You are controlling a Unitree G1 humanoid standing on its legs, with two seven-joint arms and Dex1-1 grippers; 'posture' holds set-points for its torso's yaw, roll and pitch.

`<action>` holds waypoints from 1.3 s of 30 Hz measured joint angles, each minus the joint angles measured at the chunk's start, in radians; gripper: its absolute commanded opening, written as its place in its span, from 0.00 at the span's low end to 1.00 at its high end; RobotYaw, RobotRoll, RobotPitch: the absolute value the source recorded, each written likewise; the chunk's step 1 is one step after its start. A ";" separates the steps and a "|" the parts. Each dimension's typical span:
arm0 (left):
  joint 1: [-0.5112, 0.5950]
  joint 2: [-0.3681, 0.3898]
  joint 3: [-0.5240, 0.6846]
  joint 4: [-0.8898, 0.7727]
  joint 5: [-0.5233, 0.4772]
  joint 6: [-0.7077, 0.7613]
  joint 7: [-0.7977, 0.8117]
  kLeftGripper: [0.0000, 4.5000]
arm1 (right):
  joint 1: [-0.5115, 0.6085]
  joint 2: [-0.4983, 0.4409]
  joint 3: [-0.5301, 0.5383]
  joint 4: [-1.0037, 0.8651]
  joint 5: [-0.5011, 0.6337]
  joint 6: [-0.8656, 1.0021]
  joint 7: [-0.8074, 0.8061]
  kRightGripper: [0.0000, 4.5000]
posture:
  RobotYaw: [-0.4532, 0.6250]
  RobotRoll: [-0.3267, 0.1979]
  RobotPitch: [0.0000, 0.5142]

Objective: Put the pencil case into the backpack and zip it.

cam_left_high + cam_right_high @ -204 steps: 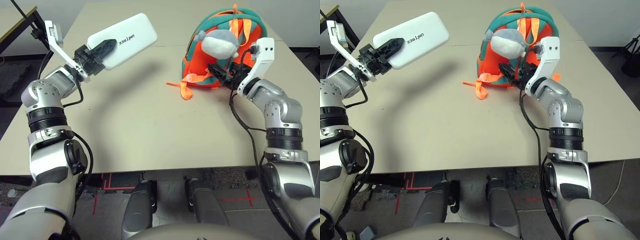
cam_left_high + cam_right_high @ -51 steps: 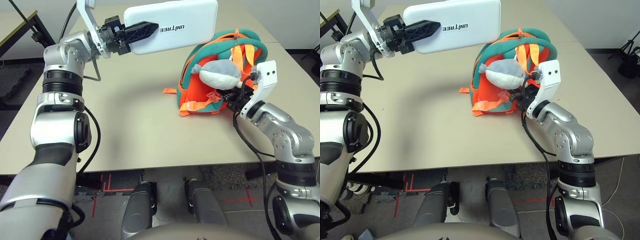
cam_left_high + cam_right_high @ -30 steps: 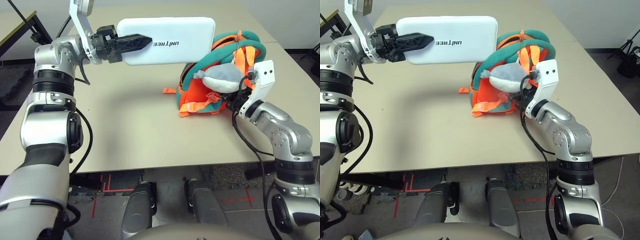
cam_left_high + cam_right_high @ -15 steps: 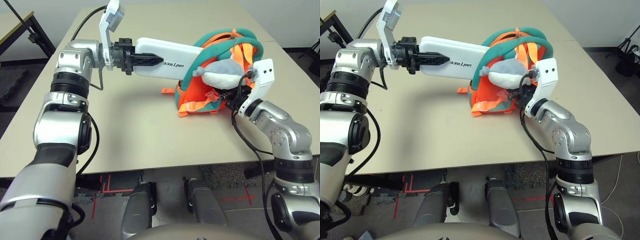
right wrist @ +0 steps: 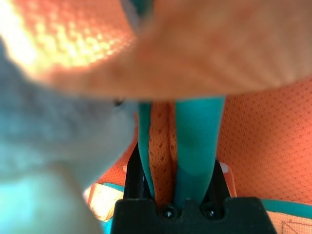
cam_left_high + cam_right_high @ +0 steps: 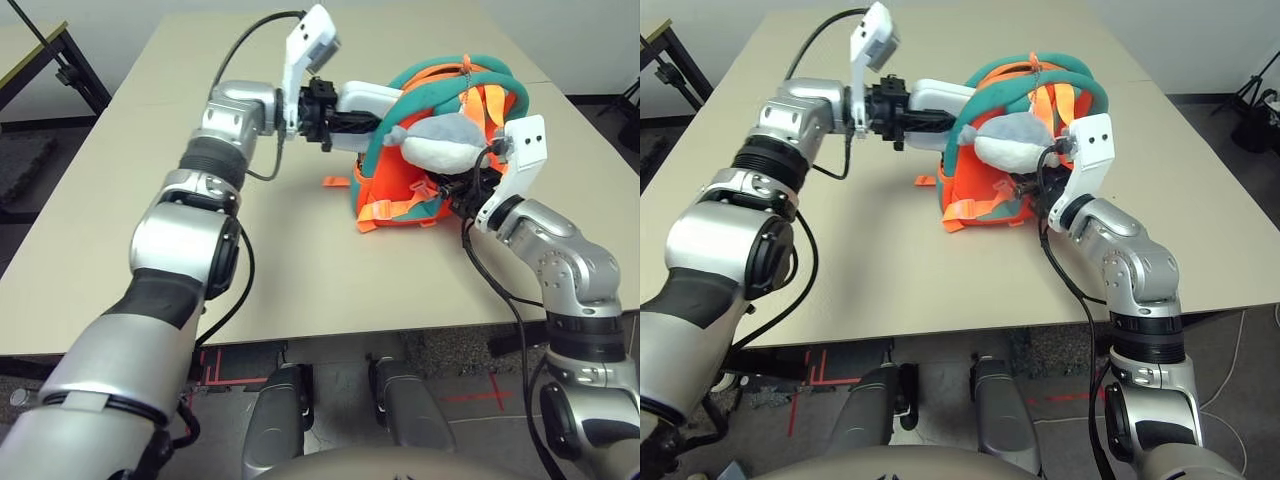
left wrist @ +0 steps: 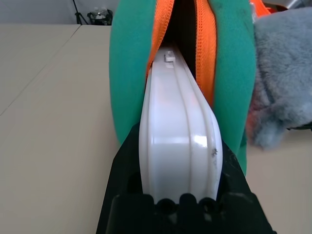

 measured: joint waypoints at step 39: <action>0.280 0.238 0.028 -0.619 -0.154 0.344 -0.075 1.00 | -0.026 0.019 0.024 0.050 -0.038 -0.034 0.035 0.05 | 0.27 0.62 0.26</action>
